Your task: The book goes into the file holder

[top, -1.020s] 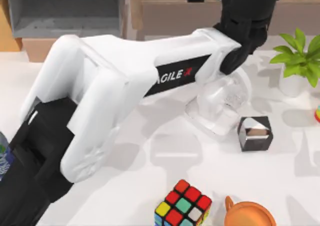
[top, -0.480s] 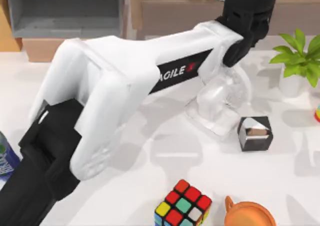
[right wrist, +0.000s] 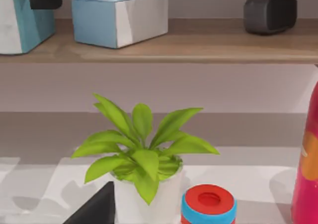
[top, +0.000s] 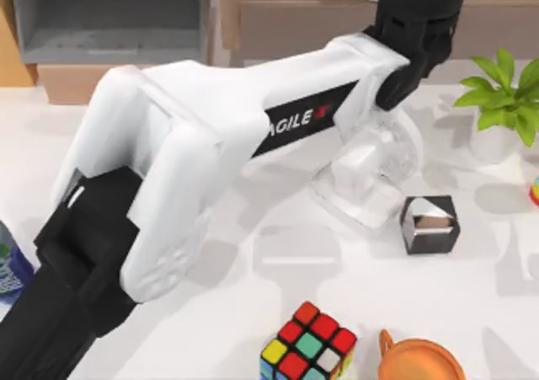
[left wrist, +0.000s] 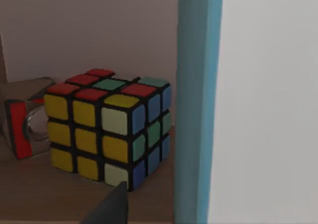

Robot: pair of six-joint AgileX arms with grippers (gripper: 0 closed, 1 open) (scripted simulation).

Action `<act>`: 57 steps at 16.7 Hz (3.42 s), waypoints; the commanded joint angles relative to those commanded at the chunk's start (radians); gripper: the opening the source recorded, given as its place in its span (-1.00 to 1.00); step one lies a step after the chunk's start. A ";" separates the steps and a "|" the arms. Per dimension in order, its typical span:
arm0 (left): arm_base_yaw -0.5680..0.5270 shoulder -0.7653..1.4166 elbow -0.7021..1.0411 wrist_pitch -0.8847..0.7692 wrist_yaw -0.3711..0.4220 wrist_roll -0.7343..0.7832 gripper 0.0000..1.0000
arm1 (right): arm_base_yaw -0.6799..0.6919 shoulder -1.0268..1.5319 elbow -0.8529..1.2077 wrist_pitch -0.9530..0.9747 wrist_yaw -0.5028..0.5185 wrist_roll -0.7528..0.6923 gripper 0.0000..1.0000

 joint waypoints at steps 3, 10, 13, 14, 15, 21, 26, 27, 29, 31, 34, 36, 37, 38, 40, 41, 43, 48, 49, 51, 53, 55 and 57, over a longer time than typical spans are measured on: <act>0.000 0.000 0.000 0.000 0.000 0.000 0.10 | 0.000 0.000 0.000 0.000 0.000 0.000 1.00; 0.000 0.000 0.000 0.000 0.000 0.000 -0.96 | 0.000 0.000 0.000 0.000 0.000 0.000 1.00; 0.000 0.000 0.000 0.000 0.000 0.000 -1.00 | 0.000 0.000 0.000 0.000 0.000 0.000 1.00; 0.000 0.000 0.000 0.000 0.000 0.000 -1.00 | 0.000 0.000 0.000 0.000 0.000 0.000 1.00; 0.000 0.000 0.000 0.000 0.000 0.000 -1.00 | 0.000 0.000 0.000 0.000 0.000 0.000 1.00; -0.004 -0.004 0.010 -0.012 -0.001 0.001 -1.00 | 0.000 0.000 0.000 0.000 0.000 0.000 1.00; -0.004 -0.013 0.039 -0.050 -0.001 0.002 -1.00 | 0.000 0.000 0.000 0.000 0.000 0.000 1.00; -0.004 -0.013 0.039 -0.050 -0.001 0.002 -1.00 | 0.000 0.000 0.000 0.000 0.000 0.000 1.00; -0.004 -0.008 0.035 -0.047 -0.001 0.003 -1.00 | 0.000 0.000 0.000 0.000 0.000 0.000 1.00; -0.005 -0.013 0.029 -0.046 0.002 0.011 -1.00 | 0.000 0.000 0.000 0.000 0.000 0.000 1.00; -0.010 -0.063 -0.032 -0.042 0.036 0.092 -1.00 | 0.000 0.000 0.000 0.000 0.000 0.000 1.00; -0.018 -0.119 -0.111 -0.041 0.068 0.183 -1.00 | 0.000 0.000 0.000 0.000 0.000 0.000 1.00; -0.022 -0.157 -0.162 -0.042 0.085 0.239 -1.00 | 0.000 0.000 0.000 0.000 0.000 0.000 1.00; -0.028 -0.200 -0.218 -0.044 0.103 0.298 -1.00 | 0.000 0.000 0.000 0.000 0.000 0.000 1.00; -0.039 -0.300 -0.343 -0.049 0.136 0.423 -1.00 | 0.000 0.000 0.000 0.000 0.000 0.000 1.00; -0.044 -0.355 -0.413 -0.052 0.152 0.487 -1.00 | 0.000 0.000 0.000 0.000 0.000 0.000 1.00; -0.052 -0.471 -0.563 -0.061 0.181 0.617 -1.00 | 0.000 0.000 0.000 0.000 0.000 0.000 1.00; -0.028 -0.760 -0.963 -0.077 0.250 0.926 -1.00 | 0.000 0.000 0.000 0.000 0.000 0.000 1.00; -0.013 -0.812 -1.040 -0.076 0.263 0.983 -1.00 | 0.000 0.000 0.000 0.000 0.000 0.000 1.00; 0.030 -0.907 -1.182 -0.068 0.290 1.090 -1.00 | 0.000 0.000 0.000 0.000 0.000 0.000 1.00; 0.093 -0.984 -1.304 -0.048 0.316 1.188 -1.00 | 0.000 0.000 0.000 0.000 0.000 0.000 1.00; 0.176 -1.039 -1.398 -0.015 0.343 1.274 -1.00 | 0.000 0.000 0.000 0.000 0.000 0.000 1.00; 0.269 -1.069 -1.467 0.030 0.374 1.349 -1.00 | 0.000 0.000 0.000 0.000 0.000 0.000 1.00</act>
